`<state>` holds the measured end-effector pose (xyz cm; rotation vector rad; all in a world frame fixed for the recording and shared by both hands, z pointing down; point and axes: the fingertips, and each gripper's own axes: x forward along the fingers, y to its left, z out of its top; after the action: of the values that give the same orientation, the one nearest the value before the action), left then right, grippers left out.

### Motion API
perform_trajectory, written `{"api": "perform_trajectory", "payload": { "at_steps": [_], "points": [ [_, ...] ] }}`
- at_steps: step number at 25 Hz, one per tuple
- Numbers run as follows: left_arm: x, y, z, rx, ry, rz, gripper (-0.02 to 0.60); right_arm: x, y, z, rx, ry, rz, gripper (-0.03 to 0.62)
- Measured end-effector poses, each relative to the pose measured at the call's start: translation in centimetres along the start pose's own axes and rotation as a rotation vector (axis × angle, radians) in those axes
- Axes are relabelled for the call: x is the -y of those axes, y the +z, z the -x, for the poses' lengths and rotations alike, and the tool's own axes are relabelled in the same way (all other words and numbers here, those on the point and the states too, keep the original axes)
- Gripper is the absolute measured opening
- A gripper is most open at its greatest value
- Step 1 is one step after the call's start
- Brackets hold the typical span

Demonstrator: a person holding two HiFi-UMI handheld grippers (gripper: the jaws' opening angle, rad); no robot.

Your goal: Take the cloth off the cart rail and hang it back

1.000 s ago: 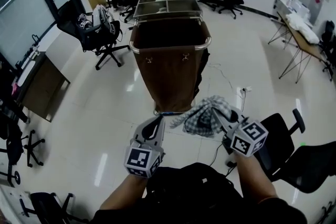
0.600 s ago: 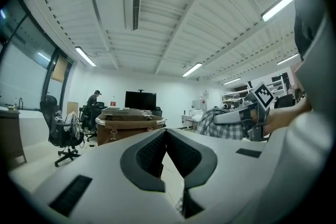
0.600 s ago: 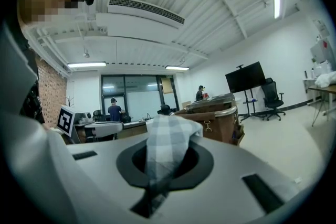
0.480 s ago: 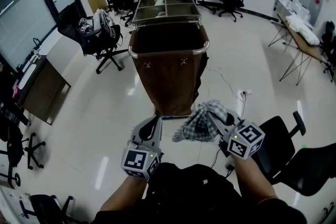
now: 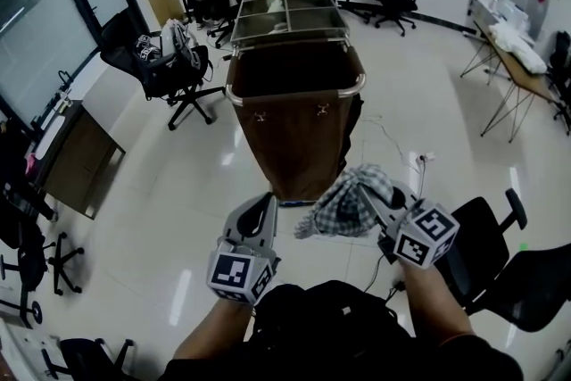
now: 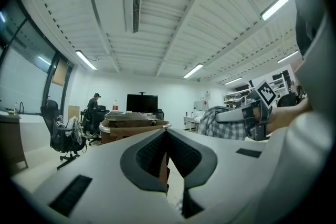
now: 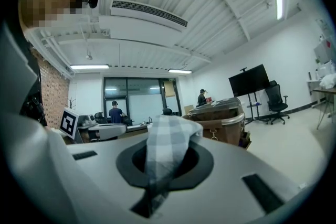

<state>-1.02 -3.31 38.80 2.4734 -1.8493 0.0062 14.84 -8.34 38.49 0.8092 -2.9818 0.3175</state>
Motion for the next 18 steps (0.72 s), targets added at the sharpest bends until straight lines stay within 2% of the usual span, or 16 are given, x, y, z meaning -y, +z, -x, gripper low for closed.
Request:
{"api": "perform_trajectory", "payload": {
  "at_steps": [7, 12, 18],
  "points": [
    [-4.7, 1.1, -1.1, 0.000, -0.032, 0.001, 0.000, -0.6, 0.6, -2.5, -0.028, -0.063, -0.023, 0.028],
    [-7.0, 1.1, -1.8, -0.008, -0.090, 0.016, 0.000, -1.0, 1.9, -4.4, -0.009, -0.114, -0.017, 0.028],
    [-10.6, 1.5, -1.8, 0.015, -0.108, 0.011, 0.000, -1.5, 2.1, -6.7, -0.017, -0.158, -0.010, 0.028]
  ]
}}
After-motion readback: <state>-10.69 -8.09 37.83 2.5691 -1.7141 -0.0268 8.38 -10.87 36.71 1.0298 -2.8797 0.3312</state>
